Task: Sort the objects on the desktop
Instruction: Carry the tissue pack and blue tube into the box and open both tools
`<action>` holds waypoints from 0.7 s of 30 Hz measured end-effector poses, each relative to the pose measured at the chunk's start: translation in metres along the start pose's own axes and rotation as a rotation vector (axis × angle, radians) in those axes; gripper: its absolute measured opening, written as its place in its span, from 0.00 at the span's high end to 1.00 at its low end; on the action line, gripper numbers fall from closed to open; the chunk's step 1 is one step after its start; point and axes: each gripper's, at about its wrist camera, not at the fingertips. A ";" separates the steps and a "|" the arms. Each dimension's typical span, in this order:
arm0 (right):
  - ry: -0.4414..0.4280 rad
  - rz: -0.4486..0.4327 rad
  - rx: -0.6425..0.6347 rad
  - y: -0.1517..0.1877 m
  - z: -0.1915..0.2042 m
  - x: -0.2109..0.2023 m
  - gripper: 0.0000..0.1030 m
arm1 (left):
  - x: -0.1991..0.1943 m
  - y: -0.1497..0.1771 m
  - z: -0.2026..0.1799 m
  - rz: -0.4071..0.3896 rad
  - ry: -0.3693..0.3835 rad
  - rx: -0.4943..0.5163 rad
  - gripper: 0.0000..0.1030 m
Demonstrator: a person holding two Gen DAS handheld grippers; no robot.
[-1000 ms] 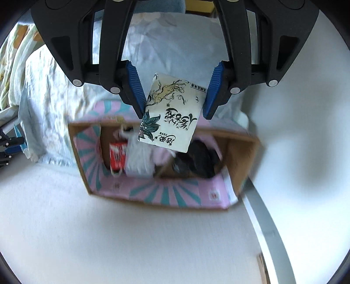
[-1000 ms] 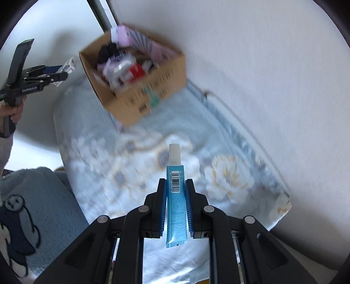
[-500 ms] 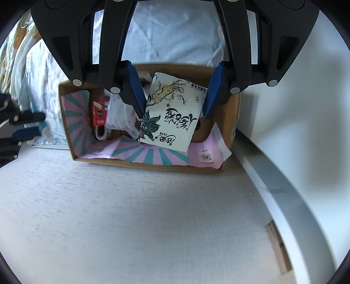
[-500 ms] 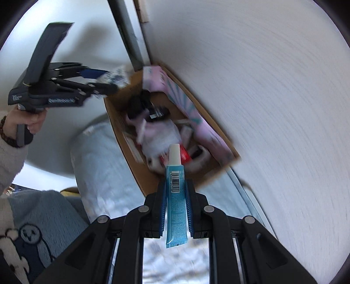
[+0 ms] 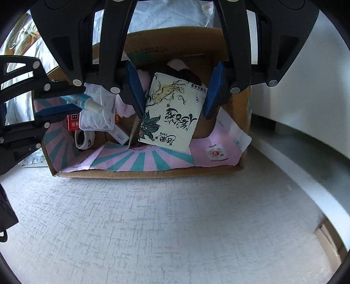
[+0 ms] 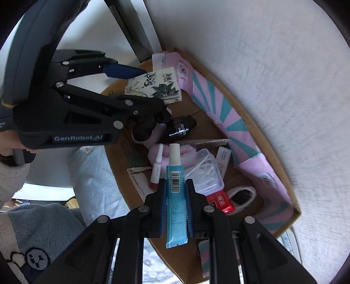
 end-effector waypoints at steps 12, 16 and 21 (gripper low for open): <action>0.163 -0.037 0.018 0.006 0.000 0.004 0.00 | 0.007 0.000 -0.009 0.048 0.073 -0.010 0.00; 0.187 -0.059 0.001 0.014 0.006 0.001 0.00 | 0.008 0.006 -0.011 0.030 0.059 -0.025 0.00; 0.204 -0.060 0.022 0.016 0.004 0.000 0.00 | 0.002 0.009 -0.019 0.006 0.073 -0.027 0.00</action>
Point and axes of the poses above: each gripper's, at about its wrist camera, not at the fingertips, and x roughly the way its jaws point, z to its left, y to its underside
